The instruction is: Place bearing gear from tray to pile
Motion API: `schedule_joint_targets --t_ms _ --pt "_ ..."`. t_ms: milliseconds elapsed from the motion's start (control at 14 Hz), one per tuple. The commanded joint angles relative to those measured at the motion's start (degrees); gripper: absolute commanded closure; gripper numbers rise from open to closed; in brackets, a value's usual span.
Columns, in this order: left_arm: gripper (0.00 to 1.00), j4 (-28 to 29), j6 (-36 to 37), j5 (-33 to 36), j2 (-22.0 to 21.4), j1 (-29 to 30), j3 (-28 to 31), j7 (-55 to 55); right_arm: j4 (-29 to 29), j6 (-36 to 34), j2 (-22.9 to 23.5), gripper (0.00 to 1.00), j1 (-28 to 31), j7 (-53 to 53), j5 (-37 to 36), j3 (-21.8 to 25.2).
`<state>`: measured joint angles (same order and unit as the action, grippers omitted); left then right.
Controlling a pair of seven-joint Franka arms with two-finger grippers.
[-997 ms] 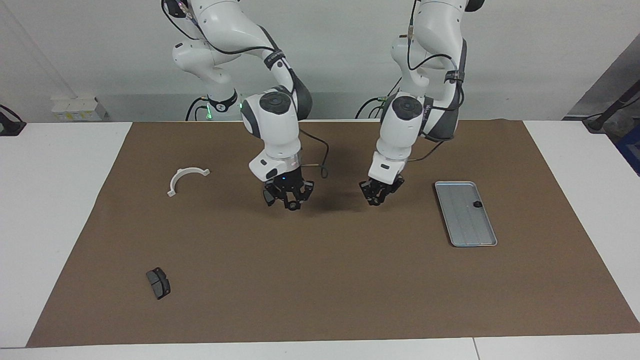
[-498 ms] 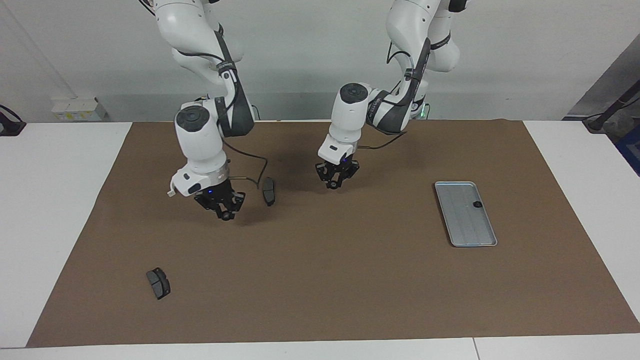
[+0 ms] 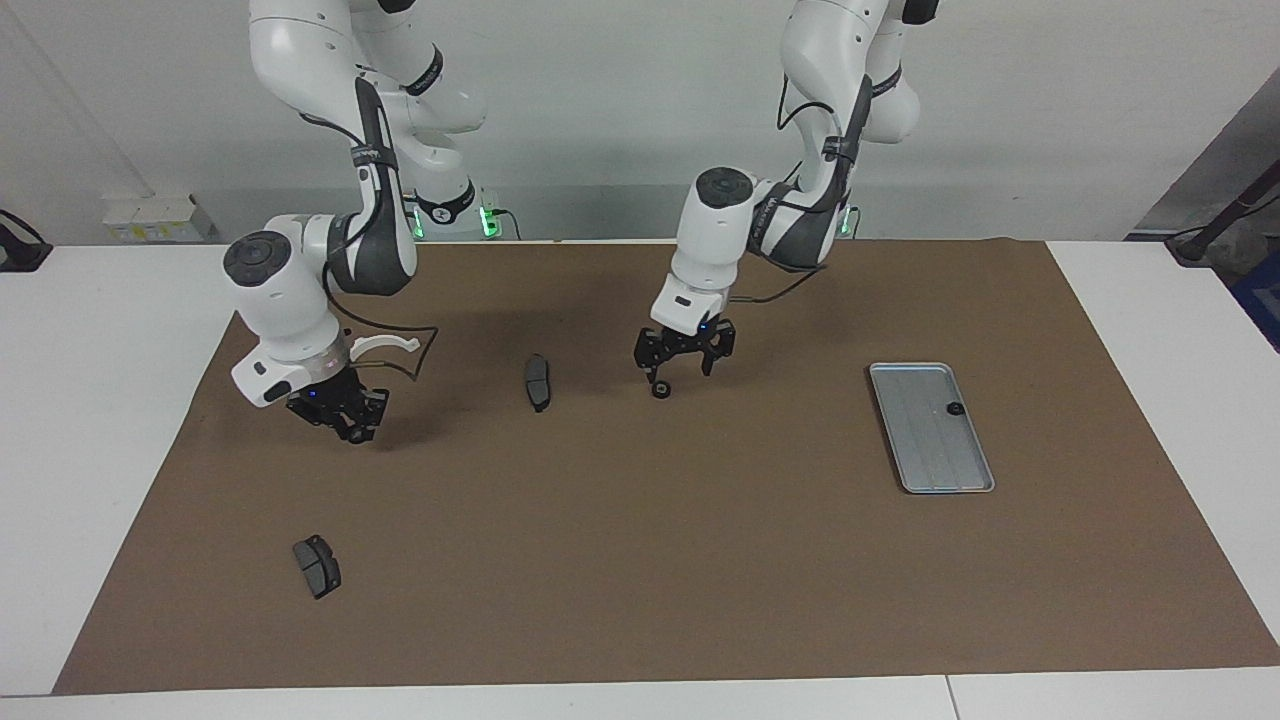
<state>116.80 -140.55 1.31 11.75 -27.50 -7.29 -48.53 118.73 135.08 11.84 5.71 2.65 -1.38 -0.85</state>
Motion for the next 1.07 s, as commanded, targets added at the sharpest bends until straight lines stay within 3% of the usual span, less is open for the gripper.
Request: schedule_joint_targets --t_ms 0,142,214,356,498,570,712,997 --pt "0.00 -2.7 4.0 0.9 -0.4 10.0 -0.3 3.9 1.3 3.7 1.1 0.93 3.2 5.6 3.1 -0.8" --pt "0.00 -3.5 7.8 0.9 -0.8 17.0 -0.4 14.5 1.3 4.4 2.0 0.88 3.5 5.7 3.1 -0.8" --pt "0.00 -3.9 9.0 0.9 -0.8 20.8 -0.4 20.7 1.3 4.4 2.2 0.79 3.5 5.7 3.1 -0.8" --pt "0.01 -3.6 9.9 0.8 -0.9 26.5 -0.4 30.8 1.3 4.8 2.2 0.52 3.6 5.8 3.1 -0.8" --pt "0.02 -2.6 10.2 0.8 -1.1 32.0 -0.3 39.7 0.6 4.2 2.1 0.17 3.4 5.8 3.1 -0.8" --pt "0.04 -1.5 10.4 0.8 -1.5 34.8 -0.3 44.0 0.5 3.9 1.1 0.08 3.0 5.6 3.1 -0.9" --pt "0.06 1.6 10.0 0.8 -2.6 38.2 -0.2 50.7 0.5 2.3 -1.6 0.00 1.3 5.1 3.1 -1.2" --pt "0.19 6.9 8.5 0.8 -4.4 40.8 -0.2 53.0 -0.8 -2.3 -4.5 0.00 -6.6 -3.8 3.1 -1.2"
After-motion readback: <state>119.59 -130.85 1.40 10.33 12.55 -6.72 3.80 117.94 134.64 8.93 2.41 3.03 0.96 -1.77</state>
